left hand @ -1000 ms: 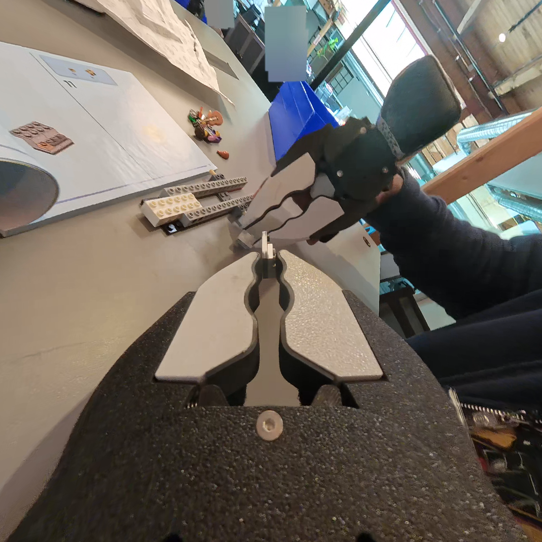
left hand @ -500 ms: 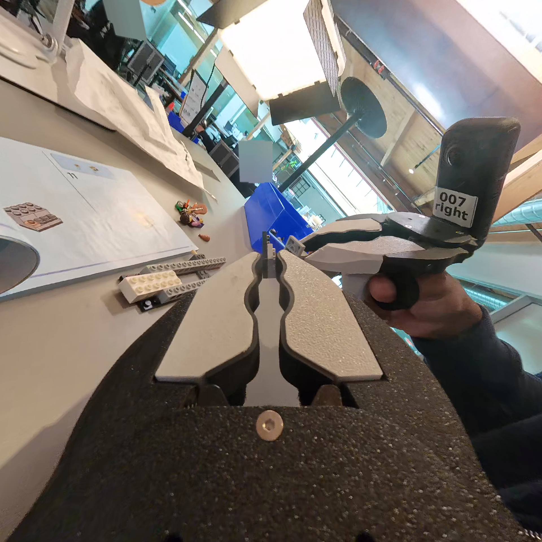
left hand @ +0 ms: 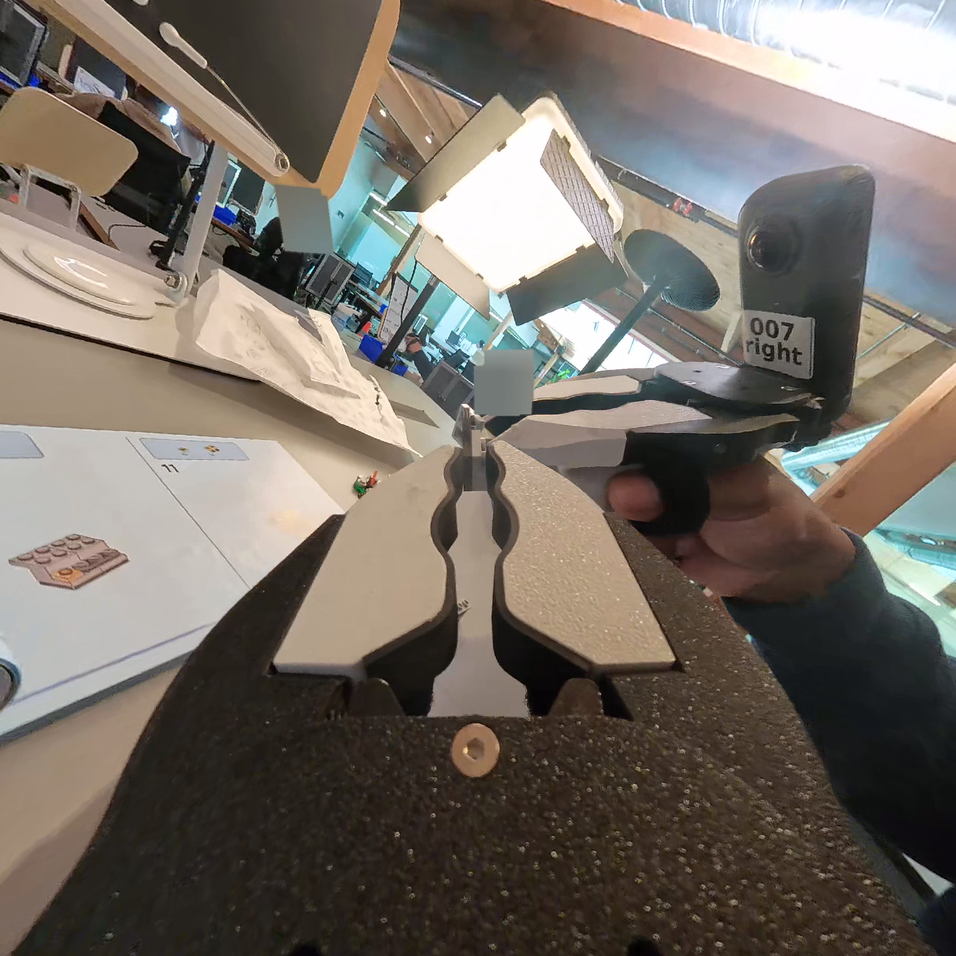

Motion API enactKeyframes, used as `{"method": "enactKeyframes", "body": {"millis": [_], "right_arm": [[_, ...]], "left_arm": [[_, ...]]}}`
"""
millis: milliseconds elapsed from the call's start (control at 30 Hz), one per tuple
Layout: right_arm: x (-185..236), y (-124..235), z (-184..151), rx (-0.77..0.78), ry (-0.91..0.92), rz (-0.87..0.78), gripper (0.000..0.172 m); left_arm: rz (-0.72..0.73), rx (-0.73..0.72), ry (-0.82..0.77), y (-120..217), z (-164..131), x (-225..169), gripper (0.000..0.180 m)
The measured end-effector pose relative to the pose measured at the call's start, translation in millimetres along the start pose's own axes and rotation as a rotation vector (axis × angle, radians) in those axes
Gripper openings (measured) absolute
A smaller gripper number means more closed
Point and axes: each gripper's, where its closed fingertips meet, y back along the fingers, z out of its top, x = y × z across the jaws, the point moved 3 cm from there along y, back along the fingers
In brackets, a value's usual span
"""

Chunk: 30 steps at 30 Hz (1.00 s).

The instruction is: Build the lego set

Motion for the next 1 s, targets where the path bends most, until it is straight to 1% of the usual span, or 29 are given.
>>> {"method": "enactKeyframes", "body": {"millis": [67, 233, 367, 500, 667, 1000], "right_arm": [[5.7, 1.1, -0.9, 0.015, 0.002, 0.011, 0.015], [17.9, 1.3, 3.7, 0.077, 0.022, 0.002, 0.015], [32.6, -3.1, 8.6, 0.148, 0.034, -0.014, 0.015], [45.2, -5.7, 15.0, 0.189, 0.046, -0.036, 0.015], [47.3, -10.1, 16.3, 0.247, 0.042, -0.068, 0.015], [45.1, -19.5, 15.1, 0.31, 0.045, -0.071, 0.015]], "left_arm": [[0.018, -0.011, 0.01, 2.8, -1.7, -1.4, 0.008], [0.045, 0.026, 0.08, 13.4, -4.6, 2.4, 0.008], [0.063, 0.024, 0.056, 26.7, -2.8, 0.5, 0.008], [0.08, 0.012, 0.093, 33.3, -0.6, 3.7, 0.008], [0.059, -0.019, 0.136, 40.7, 3.2, 4.0, 0.008], [0.08, -0.004, 0.173, 38.9, 1.7, 9.8, 0.008]]}}
